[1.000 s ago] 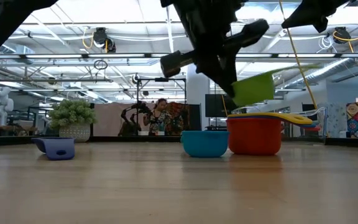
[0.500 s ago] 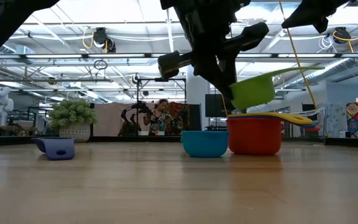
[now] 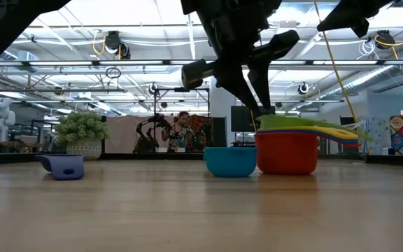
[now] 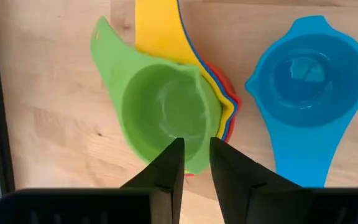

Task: Nest measuring cups in basket
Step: Stack the green measuring cup on top of the yellow measuring cup

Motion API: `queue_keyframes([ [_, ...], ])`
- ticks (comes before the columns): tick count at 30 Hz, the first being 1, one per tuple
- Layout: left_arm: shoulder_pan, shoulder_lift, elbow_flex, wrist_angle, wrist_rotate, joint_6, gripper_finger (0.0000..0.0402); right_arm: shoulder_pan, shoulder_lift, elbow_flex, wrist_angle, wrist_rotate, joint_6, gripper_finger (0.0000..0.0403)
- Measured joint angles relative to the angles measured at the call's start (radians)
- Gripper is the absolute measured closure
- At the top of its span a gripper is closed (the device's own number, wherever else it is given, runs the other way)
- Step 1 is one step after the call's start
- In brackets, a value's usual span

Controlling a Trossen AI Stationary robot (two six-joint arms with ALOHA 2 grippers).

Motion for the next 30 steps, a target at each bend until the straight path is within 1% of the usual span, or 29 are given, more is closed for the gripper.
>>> queue_keyframes([
  [6, 0.001, 0.0, 0.0, 0.018, -0.017, -0.031, 0.0321, 0.0, 0.0, 0.0, -0.031, 0.002, 0.001, 0.0403],
  [10, 0.01, 0.0, 0.0, 0.022, -0.048, -0.05, 0.0321, 0.0, 0.01, 0.0, -0.175, 0.015, 0.061, 0.0403],
  [12, 0.014, 0.0, 0.0, 0.022, -0.056, -0.062, 0.0321, 0.0, 0.024, -0.006, -0.243, -0.018, 0.091, 0.0403],
  [14, 0.018, 0.0, 0.0, 0.021, -0.059, -0.07, 0.0321, 0.002, 0.035, -0.029, -0.261, -0.093, 0.127, 0.0403],
  [16, 0.021, 0.0, 0.0, 0.021, -0.06, -0.076, 0.0321, 0.017, 0.047, -0.071, -0.245, -0.166, 0.156, 0.0403],
  [18, 0.024, -0.004, 0.0, 0.02, -0.082, -0.083, 0.0321, 0.048, 0.073, -0.122, -0.215, -0.201, 0.175, 0.0403],
  [22, 0.025, -0.025, 0.0, 0.012, -0.15, -0.142, 0.0321, 0.137, 0.144, -0.239, -0.1, -0.207, 0.203, 0.0403],
  [25, 0.025, -0.05, 0.0, -0.013, -0.17, -0.224, 0.0321, 0.221, 0.21, -0.305, 0.028, -0.209, 0.236, 0.0403],
  [28, 0.025, -0.078, 0.0, -0.076, -0.191, -0.325, 0.0321, 0.295, 0.279, -0.334, 0.133, -0.202, 0.262, 0.0403],
  [30, 0.025, -0.091, 0.0, -0.115, -0.194, -0.393, 0.0321, 0.338, 0.323, -0.336, 0.166, -0.173, 0.269, 0.0403],
])
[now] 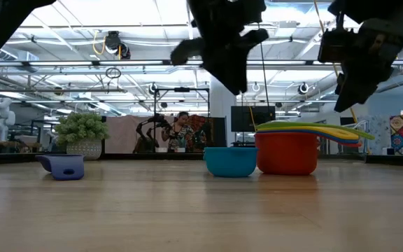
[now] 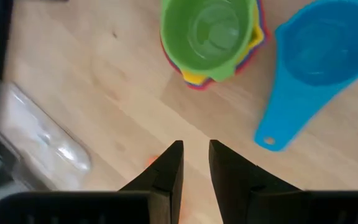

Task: Nest measuring cups in basket
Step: Stack the green measuring cup on top of the yellow measuring cup

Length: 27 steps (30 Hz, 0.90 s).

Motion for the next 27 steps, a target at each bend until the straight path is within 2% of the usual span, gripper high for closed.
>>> queue_keyframes([
  [3, -0.001, -0.008, 0.0, -0.064, -0.01, -0.103, 0.0321, 0.055, 0.056, 0.0, 0.045, 0.05, 0.001, 0.0403],
  [8, -0.013, -0.008, 0.0, -0.165, -0.082, -0.266, 0.0321, 0.132, 0.137, 0.0, 0.078, 0.096, 0.015, 0.0403],
  [15, -0.023, -0.008, 0.0, -0.24, -0.084, -0.475, 0.0321, 0.228, 0.236, 0.0, 0.14, 0.17, 0.024, 0.0403],
  [20, -0.02, -0.008, 0.0, -0.261, -0.084, -0.557, 0.0321, 0.276, 0.3, 0.0, 0.226, 0.165, 0.045, 0.0403],
  [27, -0.02, -0.008, 0.0, -0.267, -0.083, -0.579, 0.0321, 0.331, 0.332, 0.013, 0.252, 0.135, 0.048, 0.0403],
])
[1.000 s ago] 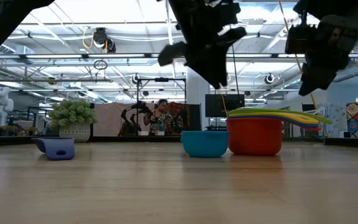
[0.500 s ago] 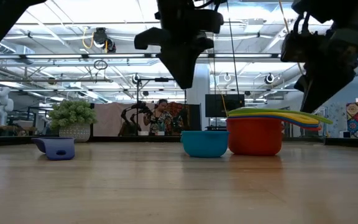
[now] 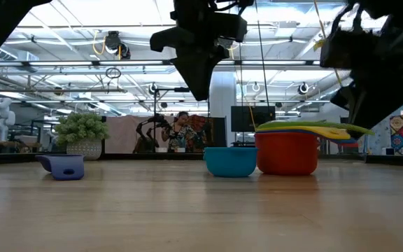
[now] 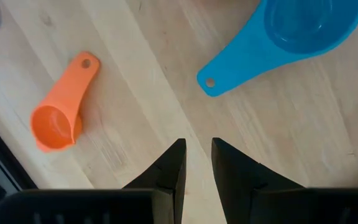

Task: Nest measuring cups in basket
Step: Stack the green measuring cup on top of the yellow measuring cup, then stack the light blue measuring cup on top of the green measuring cup

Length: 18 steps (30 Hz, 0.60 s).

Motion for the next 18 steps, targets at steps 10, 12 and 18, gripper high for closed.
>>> queue_keyframes([
  [10, 0.0, 0.0, 0.0, -0.011, 0.0, -0.047, 0.0321, 0.031, -0.109, 0.005, 0.075, 0.098, -0.113, 0.0403],
  [12, 0.0, 0.0, 0.0, -0.019, 0.001, -0.066, 0.0321, 0.032, -0.143, 0.005, 0.004, 0.166, -0.098, 0.0403],
  [18, 0.0, 0.0, -0.039, -0.038, 0.134, -0.162, 0.0321, 0.03, -0.191, 0.004, -0.171, 0.246, -0.056, 0.0403],
])
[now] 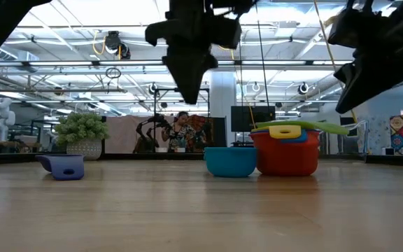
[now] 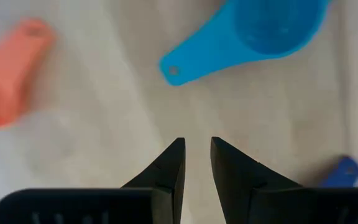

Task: Nest measuring cups in basket
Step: Stack the light blue measuring cup on top of the green measuring cup

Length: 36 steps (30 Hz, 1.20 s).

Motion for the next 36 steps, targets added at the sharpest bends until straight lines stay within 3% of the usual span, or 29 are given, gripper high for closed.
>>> queue_keyframes([
  [8, -0.058, 0.003, -0.18, 0.105, 0.006, 0.209, 0.0321, 0.0, -0.002, 0.0, -0.009, 0.006, -0.05, 0.0403],
  [15, -0.138, -0.011, -0.138, 0.131, -0.071, 0.269, 0.0321, 0.0, -0.002, 0.0, -0.05, 0.04, -0.059, 0.0403],
  [22, -0.224, -0.032, -0.118, 0.264, -0.008, 0.325, 0.0321, -0.001, -0.011, 0.0, -0.082, 0.06, -0.054, 0.0403],
  [36, -0.204, -0.031, -0.253, 0.442, -0.011, 0.309, 0.0321, -0.001, -0.106, 0.0, -0.073, 0.059, -0.086, 0.0403],
])
